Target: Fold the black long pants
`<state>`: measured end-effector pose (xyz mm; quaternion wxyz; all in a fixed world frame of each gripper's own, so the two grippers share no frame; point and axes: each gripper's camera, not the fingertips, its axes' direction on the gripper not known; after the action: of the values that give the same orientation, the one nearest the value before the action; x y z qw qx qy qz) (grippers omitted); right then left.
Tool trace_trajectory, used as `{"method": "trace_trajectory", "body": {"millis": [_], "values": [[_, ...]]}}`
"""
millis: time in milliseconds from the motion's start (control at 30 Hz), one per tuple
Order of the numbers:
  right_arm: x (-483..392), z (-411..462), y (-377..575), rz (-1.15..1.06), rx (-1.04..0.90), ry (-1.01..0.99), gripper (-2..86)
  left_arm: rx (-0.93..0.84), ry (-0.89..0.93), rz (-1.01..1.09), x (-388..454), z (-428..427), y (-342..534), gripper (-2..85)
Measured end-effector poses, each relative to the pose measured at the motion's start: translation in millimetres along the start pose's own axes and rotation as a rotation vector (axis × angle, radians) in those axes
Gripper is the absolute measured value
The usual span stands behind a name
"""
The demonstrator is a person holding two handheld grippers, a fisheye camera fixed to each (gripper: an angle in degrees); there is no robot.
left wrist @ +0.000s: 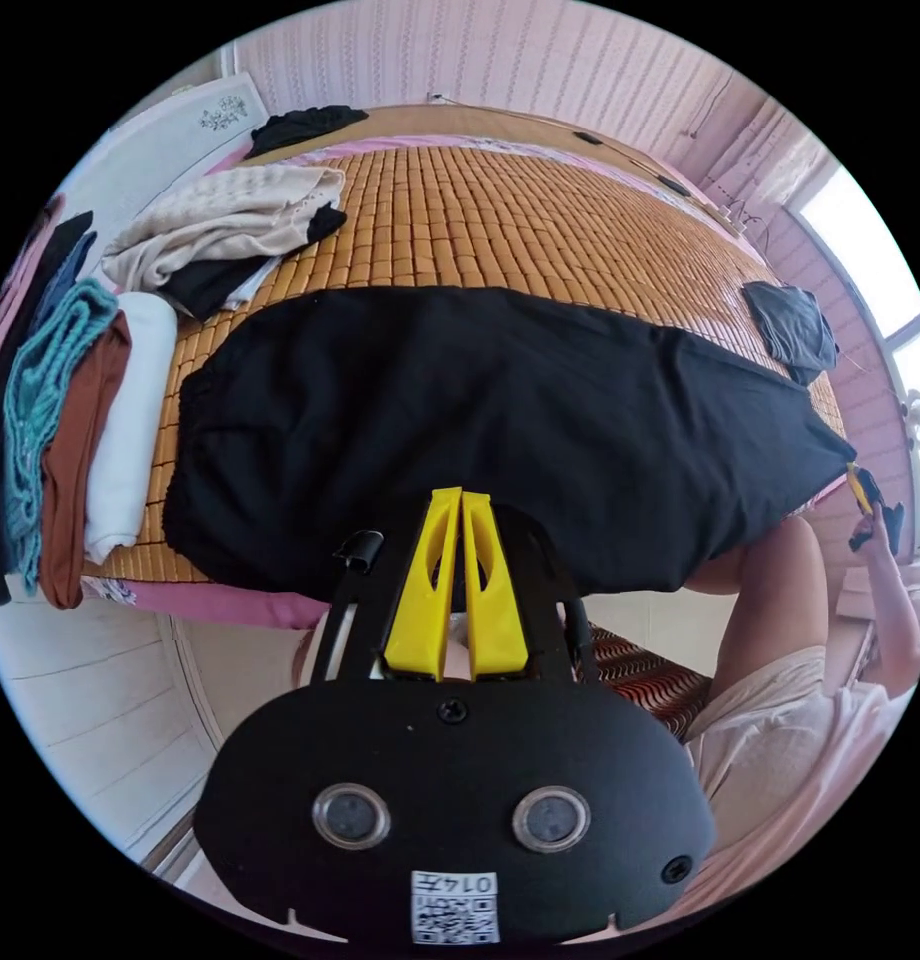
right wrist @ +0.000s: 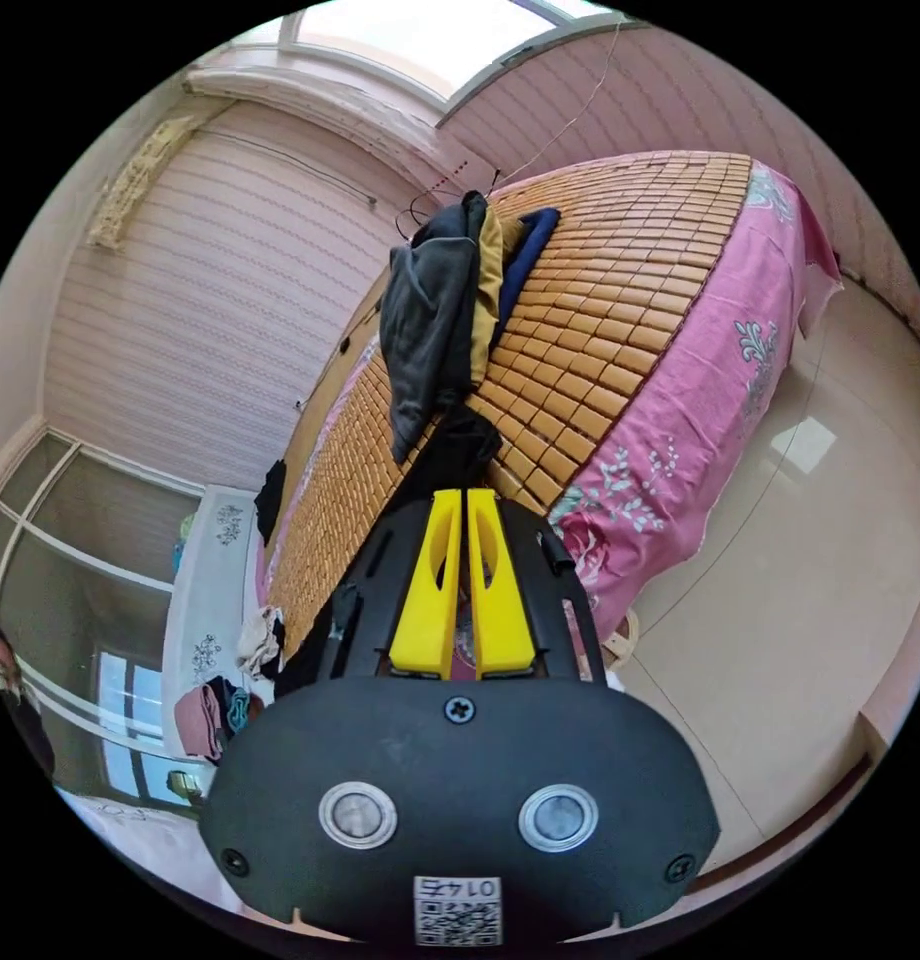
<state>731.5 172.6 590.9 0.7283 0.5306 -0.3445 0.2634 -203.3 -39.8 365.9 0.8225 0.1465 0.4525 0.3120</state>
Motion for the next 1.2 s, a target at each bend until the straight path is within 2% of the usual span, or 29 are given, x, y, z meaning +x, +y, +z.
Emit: {"method": "trace_trajectory", "body": {"millis": [67,167,333,433,667,767,900,967,1033,1100,1200], "values": [[-6.2,-18.4,-7.5,-0.027,0.045,-0.056,0.2,-0.045,0.032,0.024,5.5,8.2,-3.0,-0.9],[-22.1,-47.1,-18.2,-0.088,0.106,-0.115,0.2,-0.02,0.057,0.08,20.3,4.3,-8.1,-1.0],[-54.4,-91.6,-28.6,-0.161,0.22,-0.208,0.2,-0.093,0.213,0.228,60.2,7.5,-15.5,-1.0],[-81.3,-105.4,-29.4,-0.238,0.231,-0.208,0.3,-0.09,0.253,0.315,89.5,7.5,-17.4,-1.0],[-169.8,-87.9,-4.6,-0.454,0.161,-0.295,0.4,-0.061,0.373,0.342,112.1,-0.2,-18.3,-1.0],[-231.4,-54.0,26.9,-0.628,0.047,-0.382,0.5,-0.015,0.392,0.339,99.0,-22.6,-9.2,-1.0],[-321.3,38.6,126.6,-0.901,-0.351,-0.534,0.7,0.056,0.419,0.217,49.2,-60.0,17.8,-1.0],[-340.4,90.6,187.4,-0.96,-0.517,-0.508,1.0,0.091,0.42,0.138,23.9,-75.4,34.7,-1.0],[-341.6,166.6,265.0,-0.948,-0.773,-0.4,1.8,0.139,0.411,0.034,-6.0,-90.9,59.4,-1.0],[-338.2,208.3,312.1,-0.978,-0.941,-0.289,2.4,0.147,0.406,-0.037,-23.8,-96.7,76.2,-1.0],[-341.0,237.8,351.2,-1.037,-1.049,-0.175,3.3,0.151,0.416,-0.093,-38.1,-102.5,96.5,-1.0]]}}
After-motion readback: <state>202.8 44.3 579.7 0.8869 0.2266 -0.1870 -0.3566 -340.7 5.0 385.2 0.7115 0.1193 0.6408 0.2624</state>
